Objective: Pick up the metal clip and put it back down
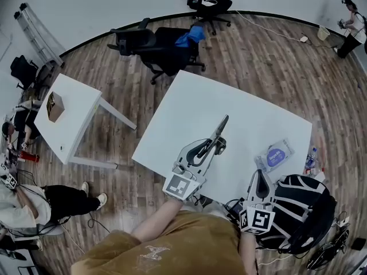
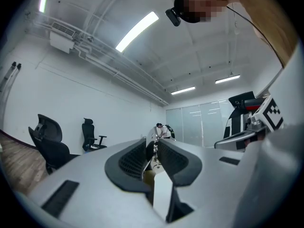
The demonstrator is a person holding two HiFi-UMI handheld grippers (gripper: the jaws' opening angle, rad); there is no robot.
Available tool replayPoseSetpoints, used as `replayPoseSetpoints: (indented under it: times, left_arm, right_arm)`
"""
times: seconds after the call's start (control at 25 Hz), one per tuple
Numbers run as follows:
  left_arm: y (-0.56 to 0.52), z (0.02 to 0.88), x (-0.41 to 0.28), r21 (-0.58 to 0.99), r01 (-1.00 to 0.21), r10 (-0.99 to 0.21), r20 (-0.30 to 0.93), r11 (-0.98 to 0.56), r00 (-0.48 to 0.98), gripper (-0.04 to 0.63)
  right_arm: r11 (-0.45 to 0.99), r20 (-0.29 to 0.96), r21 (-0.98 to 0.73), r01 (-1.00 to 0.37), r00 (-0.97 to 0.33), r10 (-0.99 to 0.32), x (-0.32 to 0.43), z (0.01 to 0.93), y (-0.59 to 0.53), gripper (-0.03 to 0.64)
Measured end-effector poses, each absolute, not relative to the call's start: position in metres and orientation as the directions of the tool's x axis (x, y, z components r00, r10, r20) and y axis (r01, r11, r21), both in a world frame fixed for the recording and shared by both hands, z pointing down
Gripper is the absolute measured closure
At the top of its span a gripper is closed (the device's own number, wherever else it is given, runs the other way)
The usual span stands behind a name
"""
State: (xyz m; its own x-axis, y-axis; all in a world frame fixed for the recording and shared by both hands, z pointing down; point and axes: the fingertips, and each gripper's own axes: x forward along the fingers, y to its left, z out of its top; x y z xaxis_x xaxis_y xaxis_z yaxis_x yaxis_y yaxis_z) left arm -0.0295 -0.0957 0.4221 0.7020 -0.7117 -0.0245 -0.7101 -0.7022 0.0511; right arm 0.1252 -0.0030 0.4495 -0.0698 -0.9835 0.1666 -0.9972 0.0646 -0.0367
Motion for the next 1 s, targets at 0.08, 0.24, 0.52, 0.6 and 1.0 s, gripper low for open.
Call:
replayPoseSetpoints:
  times: [0.08, 0.24, 0.52, 0.6, 1.0]
  left_arm:
    - [-0.096, 0.421, -0.029, 0.059, -0.716, -0.718, -0.044, -0.696, 0.694, 0.515]
    - [-0.097, 0.427, -0.031, 0.03, -0.734, -0.735, -0.021, -0.679, 0.678, 0.522]
    - [-0.098, 0.428, -0.032, 0.048, -0.74, -0.741, -0.022, -0.671, 0.671, 0.523]
    - [-0.098, 0.427, -0.032, 0.061, -0.738, -0.74, -0.027, -0.672, 0.672, 0.528]
    - [-0.101, 0.43, -0.04, 0.069, -0.738, -0.739, 0.02, -0.671, 0.673, 0.552]
  right_arm:
    - [0.065, 0.17, -0.045, -0.997, -0.071, -0.983, 0.126, 0.451, -0.003, 0.611]
    - [0.068, 0.173, -0.051, -0.996, -0.076, -0.982, 0.127, 0.454, -0.003, 0.611]
    - [0.071, 0.173, -0.049, -0.996, -0.079, -0.982, 0.127, 0.454, -0.003, 0.611]
    - [0.07, 0.173, -0.05, -0.996, -0.078, -0.982, 0.127, 0.454, -0.002, 0.611]
    - [0.068, 0.172, -0.051, -0.996, -0.076, -0.982, 0.125, 0.452, -0.001, 0.611]
